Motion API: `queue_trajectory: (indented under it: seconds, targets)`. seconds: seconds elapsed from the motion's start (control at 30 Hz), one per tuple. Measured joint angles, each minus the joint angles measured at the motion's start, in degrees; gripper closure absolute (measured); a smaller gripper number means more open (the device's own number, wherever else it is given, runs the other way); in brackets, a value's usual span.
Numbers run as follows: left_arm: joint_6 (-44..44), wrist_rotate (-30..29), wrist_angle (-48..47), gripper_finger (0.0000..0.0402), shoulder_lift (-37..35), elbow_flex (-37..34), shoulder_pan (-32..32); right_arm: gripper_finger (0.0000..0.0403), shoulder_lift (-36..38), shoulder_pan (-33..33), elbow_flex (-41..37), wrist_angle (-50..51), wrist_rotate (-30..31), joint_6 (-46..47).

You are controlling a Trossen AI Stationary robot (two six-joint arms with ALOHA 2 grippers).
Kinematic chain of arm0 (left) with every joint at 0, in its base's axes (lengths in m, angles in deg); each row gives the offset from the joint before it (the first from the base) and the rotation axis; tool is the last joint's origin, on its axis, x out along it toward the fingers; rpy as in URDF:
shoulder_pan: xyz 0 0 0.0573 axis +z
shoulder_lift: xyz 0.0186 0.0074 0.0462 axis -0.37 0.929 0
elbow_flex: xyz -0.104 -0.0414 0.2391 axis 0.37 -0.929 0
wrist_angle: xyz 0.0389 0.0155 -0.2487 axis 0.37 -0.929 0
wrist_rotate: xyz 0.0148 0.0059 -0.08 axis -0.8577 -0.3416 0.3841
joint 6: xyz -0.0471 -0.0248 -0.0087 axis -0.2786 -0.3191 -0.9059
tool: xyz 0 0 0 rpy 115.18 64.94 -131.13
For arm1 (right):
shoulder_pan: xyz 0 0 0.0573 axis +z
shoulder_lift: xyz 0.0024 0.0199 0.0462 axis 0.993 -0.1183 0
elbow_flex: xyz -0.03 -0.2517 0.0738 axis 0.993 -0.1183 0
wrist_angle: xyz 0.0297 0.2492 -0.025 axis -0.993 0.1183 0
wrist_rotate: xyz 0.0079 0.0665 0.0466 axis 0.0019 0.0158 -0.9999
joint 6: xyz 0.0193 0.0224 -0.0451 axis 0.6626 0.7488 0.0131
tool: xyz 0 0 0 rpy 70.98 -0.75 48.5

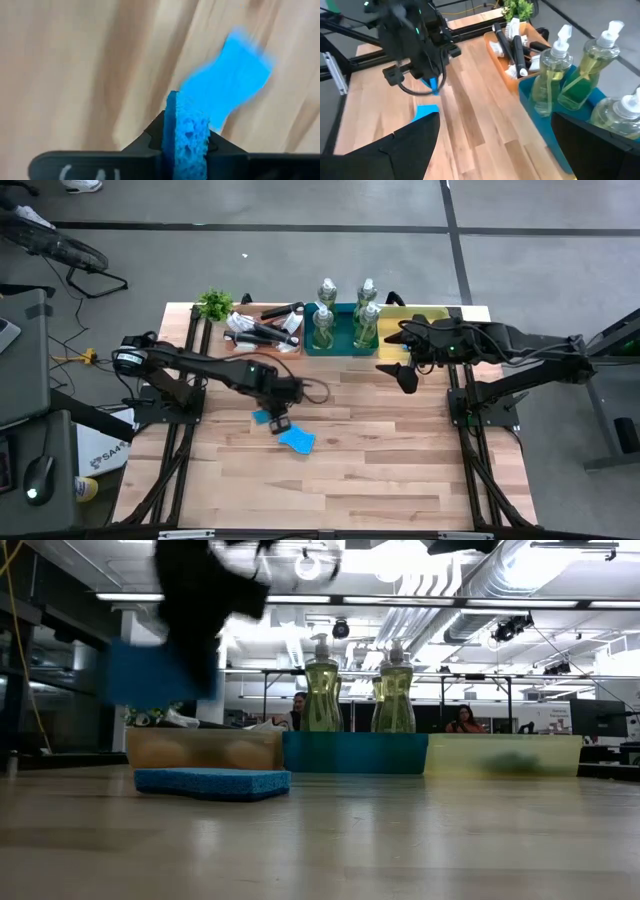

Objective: Pick & Place Kitchen Sink Supplies
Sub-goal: Put the blue sponge into the yellow bin

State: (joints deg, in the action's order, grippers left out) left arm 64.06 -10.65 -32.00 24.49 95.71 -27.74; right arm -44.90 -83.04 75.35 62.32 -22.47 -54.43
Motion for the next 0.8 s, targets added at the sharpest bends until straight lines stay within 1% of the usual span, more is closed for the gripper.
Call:
queue_trajectory:
  seconds: [0.1, 0.2, 0.3, 0.4, 0.5, 0.6, 0.8]
  targets:
    - [2.13, -6.86, 1.26, 0.0369, -0.02, 7.52, 0.00, 0.0027, -0.10, 0.00, 0.00, -0.17, -0.14, 0.04]
    - [4.97, -13.12, 4.85, 0.0368, -0.03, 15.21, 0.00, 0.0027, -0.10, 0.00, 0.00, -0.80, 0.47, 0.01]
    - [9.63, -16.95, 10.73, 0.0367, -0.09, 22.23, 0.02, 0.0027, -0.10, 0.00, 0.00, -3.20, 0.54, -1.18]
    - [14.97, -19.50, 17.98, 0.0367, -0.13, 27.30, 0.02, 0.0027, -0.10, 0.00, 0.00, -7.78, -0.95, -2.73]
    - [19.57, -21.24, 23.70, 0.0367, -0.14, 30.34, 0.02, 0.0027, -0.08, 0.00, 0.00, -12.75, -2.69, -4.76]
    - [22.85, -22.63, 27.63, 0.0367, -0.15, 31.56, 0.02, 0.0027, -0.02, 0.02, 0.00, -16.21, -4.14, -6.93]
    - [27.01, -22.80, 40.52, 0.0367, -0.15, 31.55, 0.06, 0.0027, 0.01, 0.00, 0.00, -18.18, -7.08, -10.61]
